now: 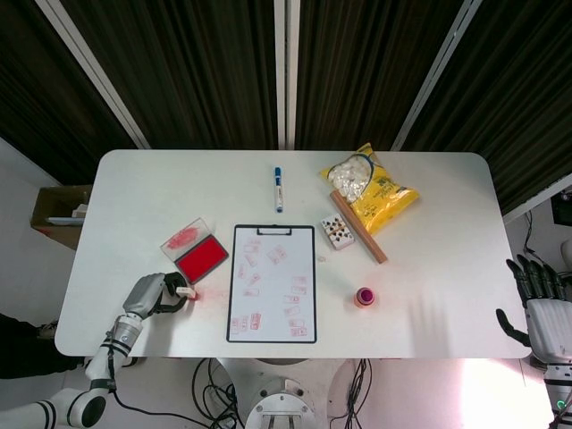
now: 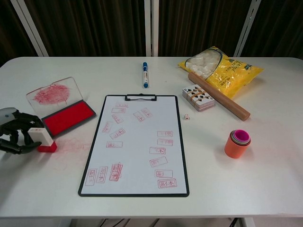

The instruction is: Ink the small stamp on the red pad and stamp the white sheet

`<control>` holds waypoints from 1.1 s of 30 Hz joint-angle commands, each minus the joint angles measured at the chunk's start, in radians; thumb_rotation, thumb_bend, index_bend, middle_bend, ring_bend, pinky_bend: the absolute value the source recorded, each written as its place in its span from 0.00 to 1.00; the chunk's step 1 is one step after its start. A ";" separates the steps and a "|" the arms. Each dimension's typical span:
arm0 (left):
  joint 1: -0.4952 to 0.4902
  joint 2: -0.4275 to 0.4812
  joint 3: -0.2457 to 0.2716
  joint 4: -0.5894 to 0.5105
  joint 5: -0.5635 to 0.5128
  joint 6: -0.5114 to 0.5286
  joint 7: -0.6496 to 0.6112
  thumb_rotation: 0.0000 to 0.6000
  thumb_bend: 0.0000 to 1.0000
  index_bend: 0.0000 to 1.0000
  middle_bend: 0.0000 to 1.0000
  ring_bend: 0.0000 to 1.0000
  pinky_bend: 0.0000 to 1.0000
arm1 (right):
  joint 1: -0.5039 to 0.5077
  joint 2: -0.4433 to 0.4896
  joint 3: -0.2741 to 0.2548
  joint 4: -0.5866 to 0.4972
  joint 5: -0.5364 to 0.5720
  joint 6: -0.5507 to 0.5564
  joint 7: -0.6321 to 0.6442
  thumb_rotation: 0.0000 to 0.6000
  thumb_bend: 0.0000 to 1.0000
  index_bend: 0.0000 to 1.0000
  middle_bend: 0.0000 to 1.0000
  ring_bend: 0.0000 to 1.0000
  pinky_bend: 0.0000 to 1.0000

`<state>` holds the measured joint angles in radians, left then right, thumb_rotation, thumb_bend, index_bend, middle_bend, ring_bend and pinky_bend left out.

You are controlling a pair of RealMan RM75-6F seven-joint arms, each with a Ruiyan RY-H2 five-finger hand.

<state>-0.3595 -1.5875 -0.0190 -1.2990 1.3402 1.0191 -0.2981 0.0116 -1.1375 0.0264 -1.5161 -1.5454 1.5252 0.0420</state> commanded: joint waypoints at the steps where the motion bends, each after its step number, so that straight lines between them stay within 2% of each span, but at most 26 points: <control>1: 0.001 0.001 0.000 0.002 0.003 0.001 -0.002 1.00 0.43 0.47 0.49 0.51 0.70 | 0.000 0.001 0.000 -0.001 0.000 0.000 -0.001 1.00 0.25 0.00 0.00 0.00 0.00; 19: 0.010 0.033 -0.001 -0.008 0.037 0.038 -0.010 1.00 0.42 0.41 0.45 0.48 0.69 | 0.000 0.009 0.002 -0.014 -0.002 0.004 -0.011 1.00 0.25 0.00 0.00 0.00 0.00; 24: 0.048 0.119 -0.030 -0.032 0.052 0.164 0.041 1.00 0.38 0.41 0.43 0.46 0.67 | -0.005 0.021 0.010 -0.018 0.002 0.020 0.005 1.00 0.25 0.00 0.00 0.00 0.00; 27: 0.083 0.204 -0.042 -0.052 0.077 0.272 0.114 1.00 0.33 0.41 0.41 0.43 0.62 | -0.009 0.030 0.015 -0.015 0.004 0.031 0.019 1.00 0.25 0.00 0.00 0.00 0.00; 28: 0.096 0.241 -0.041 -0.060 0.097 0.314 0.154 1.00 0.30 0.40 0.39 0.40 0.58 | -0.010 0.033 0.016 -0.012 0.003 0.035 0.023 1.00 0.25 0.00 0.00 0.00 0.00; 30: 0.112 0.296 -0.032 -0.062 0.146 0.381 0.232 0.91 0.23 0.36 0.34 0.29 0.45 | -0.011 0.038 0.017 -0.004 -0.002 0.042 0.030 1.00 0.25 0.00 0.00 0.00 0.00; 31: 0.118 0.321 -0.028 -0.063 0.177 0.418 0.266 0.77 0.18 0.32 0.28 0.20 0.35 | -0.012 0.041 0.016 0.000 -0.006 0.045 0.033 1.00 0.25 0.00 0.00 0.00 0.00; 32: 0.128 0.350 -0.024 -0.067 0.214 0.465 0.302 0.56 0.13 0.29 0.23 0.12 0.27 | -0.014 0.046 0.015 0.005 -0.011 0.050 0.036 1.00 0.24 0.00 0.00 0.00 0.00; 33: 0.134 0.373 -0.019 -0.078 0.235 0.487 0.322 0.43 0.10 0.27 0.19 0.08 0.23 | -0.015 0.050 0.014 0.009 -0.014 0.054 0.035 1.00 0.23 0.00 0.00 0.00 0.00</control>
<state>-0.2621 -1.3032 -0.0457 -1.3542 1.4905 1.4084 -0.0655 -0.0025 -1.0898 0.0414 -1.5094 -1.5571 1.5771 0.0766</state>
